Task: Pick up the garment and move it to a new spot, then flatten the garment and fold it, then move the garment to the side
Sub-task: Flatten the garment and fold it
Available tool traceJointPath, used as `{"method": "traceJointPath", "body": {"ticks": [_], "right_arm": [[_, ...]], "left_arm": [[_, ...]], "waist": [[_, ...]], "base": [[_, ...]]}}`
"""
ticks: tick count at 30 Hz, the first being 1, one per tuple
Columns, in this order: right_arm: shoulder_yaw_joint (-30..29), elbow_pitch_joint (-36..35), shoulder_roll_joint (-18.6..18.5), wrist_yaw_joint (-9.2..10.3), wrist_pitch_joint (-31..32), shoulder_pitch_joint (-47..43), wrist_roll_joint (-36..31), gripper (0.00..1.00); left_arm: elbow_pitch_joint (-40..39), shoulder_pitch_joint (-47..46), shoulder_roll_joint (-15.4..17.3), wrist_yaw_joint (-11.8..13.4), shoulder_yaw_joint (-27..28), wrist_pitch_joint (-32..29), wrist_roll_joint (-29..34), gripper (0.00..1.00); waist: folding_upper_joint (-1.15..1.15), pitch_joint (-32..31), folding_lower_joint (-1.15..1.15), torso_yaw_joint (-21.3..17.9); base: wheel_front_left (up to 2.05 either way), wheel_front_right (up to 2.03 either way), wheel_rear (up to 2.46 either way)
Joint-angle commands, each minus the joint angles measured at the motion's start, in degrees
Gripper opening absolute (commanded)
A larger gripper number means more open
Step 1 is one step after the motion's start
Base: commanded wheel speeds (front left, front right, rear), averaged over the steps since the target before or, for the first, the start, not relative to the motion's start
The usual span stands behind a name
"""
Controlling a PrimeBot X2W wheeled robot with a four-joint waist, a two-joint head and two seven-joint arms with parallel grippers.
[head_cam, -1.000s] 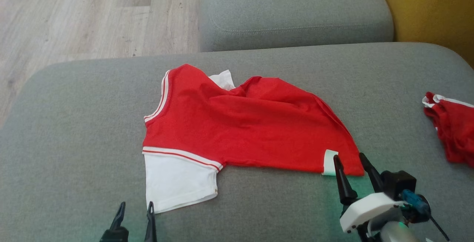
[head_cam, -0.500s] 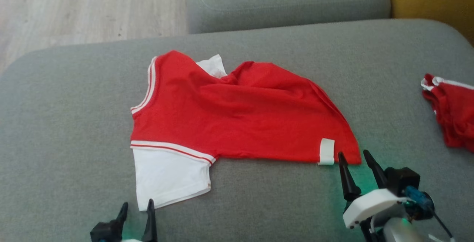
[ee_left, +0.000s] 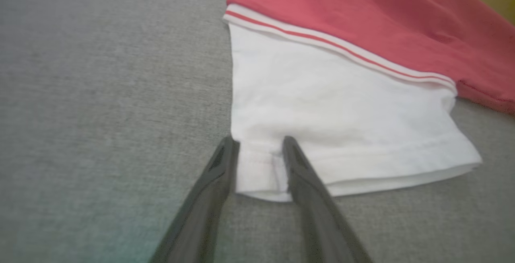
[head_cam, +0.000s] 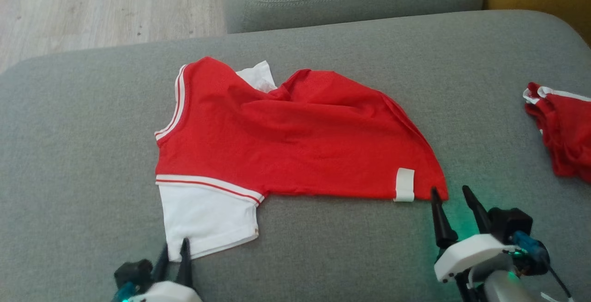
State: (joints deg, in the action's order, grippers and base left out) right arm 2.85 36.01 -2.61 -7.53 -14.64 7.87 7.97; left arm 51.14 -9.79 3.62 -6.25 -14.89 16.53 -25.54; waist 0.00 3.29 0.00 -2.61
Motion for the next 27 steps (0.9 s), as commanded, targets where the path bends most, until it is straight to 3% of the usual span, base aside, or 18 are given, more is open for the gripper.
{"method": "traceJointPath", "body": {"ticks": [1,2,10,18,19,20,21,27], "right_arm": [[0.6,-1.0,-0.3,0.04,-0.4,3.0,0.0,1.0],[0.3,-0.8,-0.3,0.04,-0.4,3.1,0.0,1.0],[-2.5,4.1,-0.3,0.04,-0.4,6.5,2.4,1.0],[-1.7,16.6,-0.3,0.04,-0.4,10.0,2.9,1.0],[-1.2,18.3,-0.3,0.04,-0.4,10.1,3.1,0.73],[-0.5,19.9,-0.3,0.04,-0.4,10.1,3.4,0.23],[-0.1,21.2,-0.3,0.04,-0.4,10.1,3.9,0.0],[-0.9,19.8,-0.3,0.04,-0.4,8.3,5.2,0.0]], "left_arm": [[2.8,-0.2,-0.7,-1.1,-2.1,-1.5,-1.6,0.26],[3.2,-0.5,-0.7,-1.1,-3.0,-1.5,-2.5,0.0],[2.7,-2.6,-0.7,-1.2,-7.0,-1.5,-4.3,0.0],[0.9,-3.1,-0.7,-1.2,-7.3,-1.5,-3.0,0.0],[0.3,-3.0,-0.7,-1.2,-7.1,-1.5,-2.8,0.0],[-0.2,-2.9,-0.7,-1.2,-6.9,-1.5,-2.6,0.0],[-0.8,-2.9,-0.7,-1.2,-6.6,-1.5,-2.3,0.0],[-5.8,-1.2,-0.7,-1.2,-4.5,-1.5,-0.6,0.0]], "waist": [[0.0,0.2,0.0,0.0],[0.0,0.3,0.0,0.1],[0.0,2.4,0.0,2.0],[0.0,3.6,0.0,4.2],[0.0,3.6,0.0,4.3],[0.0,3.5,0.0,4.5],[0.0,3.4,0.0,4.5],[0.0,1.2,0.0,4.1]], "base": [[0.0,0.0,0.0],[0.0,0.0,0.0],[0.0,0.0,0.0],[0.0,0.0,0.0],[0.0,0.0,0.0],[0.0,0.0,0.0],[0.0,0.0,0.0],[0.0,0.0,0.0]]}}
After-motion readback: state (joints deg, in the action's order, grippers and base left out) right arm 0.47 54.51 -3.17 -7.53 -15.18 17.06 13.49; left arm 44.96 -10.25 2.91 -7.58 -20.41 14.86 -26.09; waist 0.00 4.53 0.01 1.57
